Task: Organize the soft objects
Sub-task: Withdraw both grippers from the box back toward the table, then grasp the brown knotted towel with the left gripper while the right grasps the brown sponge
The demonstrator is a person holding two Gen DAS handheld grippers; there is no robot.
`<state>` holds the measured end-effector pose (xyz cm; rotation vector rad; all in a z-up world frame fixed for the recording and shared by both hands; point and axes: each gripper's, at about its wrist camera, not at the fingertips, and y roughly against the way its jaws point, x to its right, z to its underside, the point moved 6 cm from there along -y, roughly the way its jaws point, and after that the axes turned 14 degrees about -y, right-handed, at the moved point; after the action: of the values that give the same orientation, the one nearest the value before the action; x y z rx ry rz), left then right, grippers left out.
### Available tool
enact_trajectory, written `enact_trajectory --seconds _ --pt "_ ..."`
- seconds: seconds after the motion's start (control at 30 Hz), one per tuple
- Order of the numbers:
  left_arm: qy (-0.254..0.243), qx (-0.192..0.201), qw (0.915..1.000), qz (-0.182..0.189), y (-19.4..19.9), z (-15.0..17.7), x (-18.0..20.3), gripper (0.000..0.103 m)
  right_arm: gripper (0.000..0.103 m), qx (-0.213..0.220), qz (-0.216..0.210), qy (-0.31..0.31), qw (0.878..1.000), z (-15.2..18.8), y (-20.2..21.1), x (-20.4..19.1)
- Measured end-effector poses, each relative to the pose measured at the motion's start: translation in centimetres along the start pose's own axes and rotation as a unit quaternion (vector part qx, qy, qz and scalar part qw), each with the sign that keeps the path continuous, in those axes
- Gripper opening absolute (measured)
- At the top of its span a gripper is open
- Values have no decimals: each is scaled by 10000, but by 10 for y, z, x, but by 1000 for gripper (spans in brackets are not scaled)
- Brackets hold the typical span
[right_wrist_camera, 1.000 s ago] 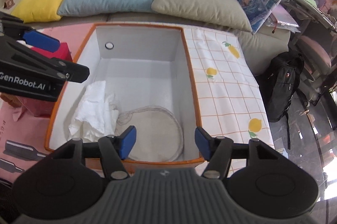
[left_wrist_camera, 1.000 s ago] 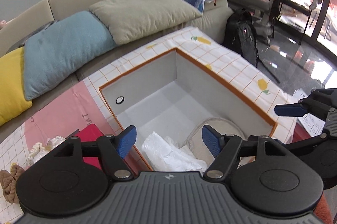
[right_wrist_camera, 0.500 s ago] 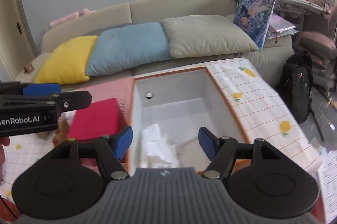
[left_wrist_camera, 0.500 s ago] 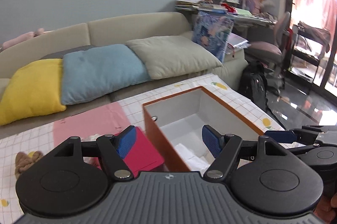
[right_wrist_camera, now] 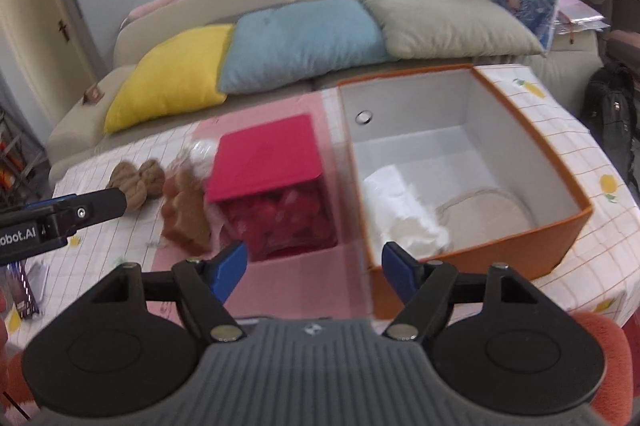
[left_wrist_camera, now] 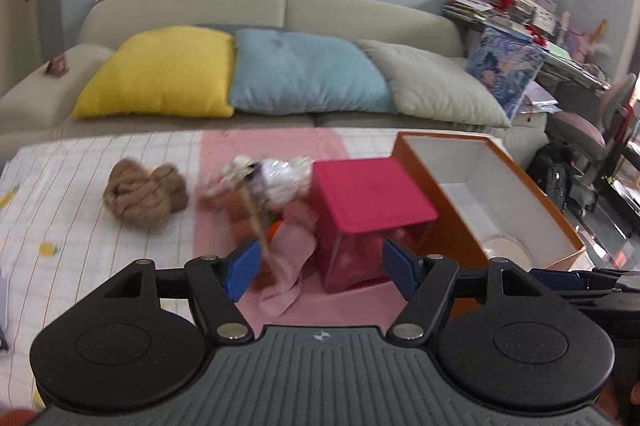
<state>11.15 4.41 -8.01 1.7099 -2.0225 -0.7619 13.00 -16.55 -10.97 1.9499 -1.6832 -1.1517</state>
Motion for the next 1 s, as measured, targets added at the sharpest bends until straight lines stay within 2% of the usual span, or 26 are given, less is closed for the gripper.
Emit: enact_trajectory --seconds 0.13,0.23,0.37,0.5,0.6,0.7,1.0 --pt "166 -172 9996 -167 1 18 -22 77 74 -67 -27 412 9991 13 -10 -21" --pt "274 -239 9992 -151 1 27 -33 76 73 -196 -149 674 9974 19 -21 -39" --pt "404 -368 9985 -34 1 38 -46 66 72 -293 -308 1134 9926 26 -35 -65" --pt "585 -440 9973 10 -5 42 -56 62 62 -454 -463 1492 9867 32 -50 -86" --pt "601 -407 9973 117 -11 36 -58 62 52 -471 -373 1772 9823 34 -62 -97" --pt "605 -369 9974 95 -21 29 -60 62 46 -355 -302 1894 9808 27 -69 -101" --pt "708 -601 9956 153 -70 6 -74 62 45 77 -80 1733 9848 -19 -90 -100"
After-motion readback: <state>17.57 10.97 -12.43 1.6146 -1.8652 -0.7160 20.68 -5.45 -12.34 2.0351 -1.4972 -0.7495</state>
